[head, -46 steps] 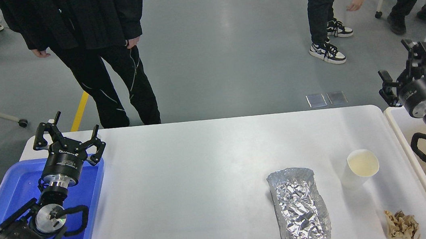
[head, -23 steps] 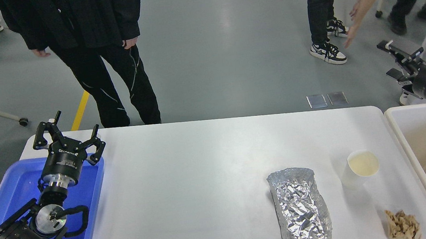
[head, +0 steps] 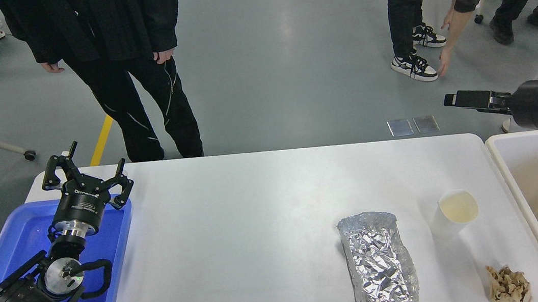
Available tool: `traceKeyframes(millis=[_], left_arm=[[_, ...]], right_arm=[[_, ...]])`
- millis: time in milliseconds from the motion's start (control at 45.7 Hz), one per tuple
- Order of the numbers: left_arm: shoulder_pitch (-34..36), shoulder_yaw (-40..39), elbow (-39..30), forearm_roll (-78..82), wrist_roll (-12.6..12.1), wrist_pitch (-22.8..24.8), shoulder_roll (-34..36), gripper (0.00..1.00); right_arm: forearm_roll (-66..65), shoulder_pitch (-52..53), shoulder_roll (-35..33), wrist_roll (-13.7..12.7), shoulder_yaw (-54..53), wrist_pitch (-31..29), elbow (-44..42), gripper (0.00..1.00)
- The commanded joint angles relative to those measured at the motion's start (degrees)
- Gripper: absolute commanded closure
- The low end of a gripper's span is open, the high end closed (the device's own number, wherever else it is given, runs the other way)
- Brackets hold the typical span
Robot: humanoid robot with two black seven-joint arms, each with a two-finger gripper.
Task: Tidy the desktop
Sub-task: 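Extend the right gripper sideways toward the white paper cup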
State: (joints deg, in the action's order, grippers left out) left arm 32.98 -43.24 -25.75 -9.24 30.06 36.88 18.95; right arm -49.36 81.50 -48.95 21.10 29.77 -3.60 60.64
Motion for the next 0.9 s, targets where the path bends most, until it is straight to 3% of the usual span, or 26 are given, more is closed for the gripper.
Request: traceKeyframes(millis=[0, 263, 481, 875], left_arm=[[0.1, 0.0, 0.0, 0.0, 0.0, 0.0, -0.1, 0.0], [0.1, 0.0, 0.0, 0.0, 0.0, -0.1, 0.0, 0.0], [0.1, 0.0, 0.0, 0.0, 0.0, -0.1, -0.1, 0.0], [0.1, 0.0, 0.0, 0.0, 0.0, -0.1, 0.0, 0.0]], right_arm=[[-7.2, 6.4, 2.5, 0.0, 11.4, -2.5, 3.4, 0.0], [-9.2, 2.9, 5.9, -0.1, 14.1, -3.2, 2.6, 0.0], [-10.2, -2.7, 8.0, -0.1, 14.1, -3.2, -3.8, 0.0], [-10.4, -6.6, 8.3, -0.1, 13.5, -2.6, -5.0, 0.01]])
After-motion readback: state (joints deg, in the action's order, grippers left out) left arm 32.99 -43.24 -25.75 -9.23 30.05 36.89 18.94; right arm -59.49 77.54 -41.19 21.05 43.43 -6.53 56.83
